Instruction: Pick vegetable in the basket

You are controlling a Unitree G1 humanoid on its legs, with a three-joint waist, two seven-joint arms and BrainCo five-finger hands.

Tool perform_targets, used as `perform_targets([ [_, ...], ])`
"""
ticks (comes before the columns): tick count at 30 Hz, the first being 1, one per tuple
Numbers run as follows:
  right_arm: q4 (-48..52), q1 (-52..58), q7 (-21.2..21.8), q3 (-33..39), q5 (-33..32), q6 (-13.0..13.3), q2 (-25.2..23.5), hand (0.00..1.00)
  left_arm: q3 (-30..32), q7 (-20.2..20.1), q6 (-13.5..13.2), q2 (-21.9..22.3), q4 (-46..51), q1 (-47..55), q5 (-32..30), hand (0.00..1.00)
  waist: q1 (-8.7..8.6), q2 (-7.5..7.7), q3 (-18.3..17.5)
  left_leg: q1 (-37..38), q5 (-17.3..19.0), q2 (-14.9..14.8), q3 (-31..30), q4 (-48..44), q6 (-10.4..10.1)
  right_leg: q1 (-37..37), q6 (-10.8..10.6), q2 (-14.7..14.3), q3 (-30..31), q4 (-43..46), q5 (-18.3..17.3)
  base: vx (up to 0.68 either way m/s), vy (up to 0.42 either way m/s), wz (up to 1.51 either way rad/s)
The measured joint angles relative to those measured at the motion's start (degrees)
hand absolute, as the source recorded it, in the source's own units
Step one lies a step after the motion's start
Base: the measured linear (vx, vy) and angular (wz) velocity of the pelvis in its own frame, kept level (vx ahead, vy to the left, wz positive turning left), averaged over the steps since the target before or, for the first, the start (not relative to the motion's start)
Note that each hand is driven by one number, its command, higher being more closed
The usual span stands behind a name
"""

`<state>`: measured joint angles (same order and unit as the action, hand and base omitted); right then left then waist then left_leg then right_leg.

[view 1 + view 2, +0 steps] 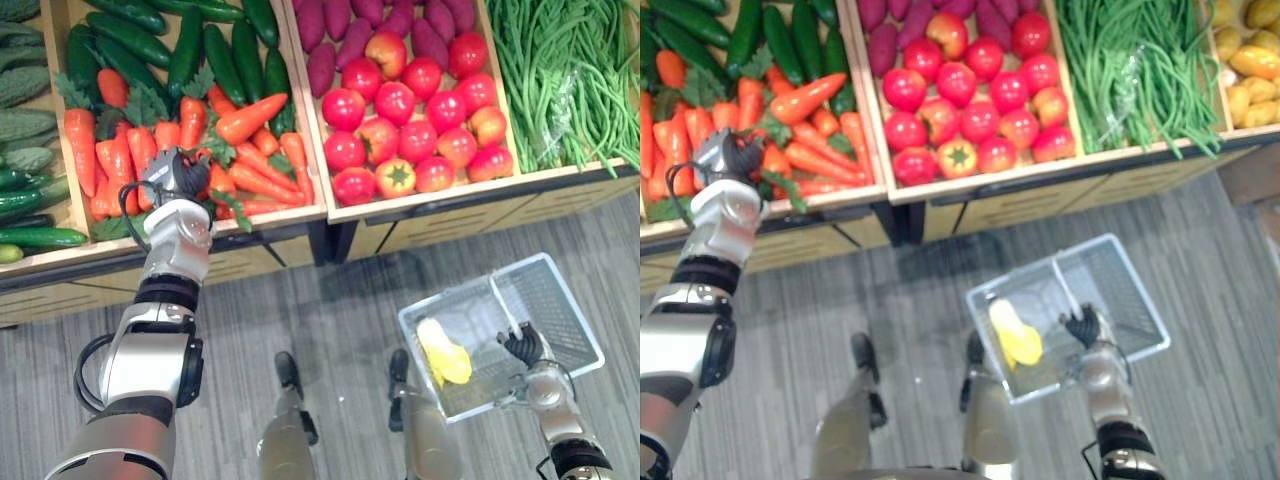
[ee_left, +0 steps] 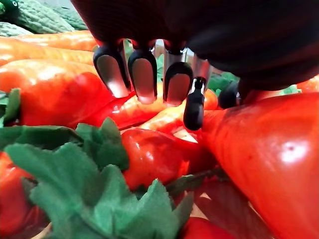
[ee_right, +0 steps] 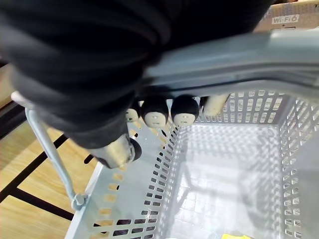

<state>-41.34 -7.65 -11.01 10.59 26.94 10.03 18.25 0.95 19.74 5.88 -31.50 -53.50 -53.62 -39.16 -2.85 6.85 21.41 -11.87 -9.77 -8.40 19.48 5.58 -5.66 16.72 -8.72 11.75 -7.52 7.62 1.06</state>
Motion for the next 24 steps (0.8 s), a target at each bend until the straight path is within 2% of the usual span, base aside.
perform_targets([
  [9, 0.06, 1.64, 0.0, 0.25, 0.02, -0.01, 0.0, 1.0, 1.87, 0.37, -0.31, 0.0, 6.24, 2.1, -0.01, 1.0, 0.06, -0.48, 0.03, -0.01, -0.01, 0.14, -1.24, 0.0, 0.01, -0.9, -0.01, 0.14, -1.07, -0.33, -0.01, 0.01, -0.001, 0.04],
  [18, 0.35, 2.85, 0.04, 0.39, 0.04, 0.0, 0.0, 1.0, 4.18, 2.48, -0.27, -0.21, 10.47, 2.72, -0.02, 1.0, 1.39, -0.62, -0.04, -0.03, -0.03, 0.51, -1.44, 0.0, 0.03, -1.05, -0.02, 0.52, -1.33, -0.34, -0.02, 0.02, 0.001, 0.02],
  [23, 0.36, 2.98, 0.06, 0.58, 0.16, 0.0, -0.01, 1.0, 4.93, 2.58, -0.21, -0.23, 11.12, 4.85, -0.05, 1.0, 1.5, -1.56, -0.51, -0.04, -0.04, 0.77, -1.5, 0.0, 0.04, -1.12, -0.05, 0.79, -1.4, -0.34, 0.0, 0.02, 0.004, 0.01],
  [24, 0.36, 3.0, 0.06, 0.59, 0.18, 0.02, -0.01, 1.0, 5.25, 2.61, -0.21, -0.24, 11.18, 4.93, -0.06, 0.0, 1.5, -1.61, -0.54, -0.03, -0.05, 0.76, -1.52, 0.0, 0.05, -1.14, -0.05, 0.78, -1.42, -0.34, 0.0, 0.0, 0.0, 0.0],
])
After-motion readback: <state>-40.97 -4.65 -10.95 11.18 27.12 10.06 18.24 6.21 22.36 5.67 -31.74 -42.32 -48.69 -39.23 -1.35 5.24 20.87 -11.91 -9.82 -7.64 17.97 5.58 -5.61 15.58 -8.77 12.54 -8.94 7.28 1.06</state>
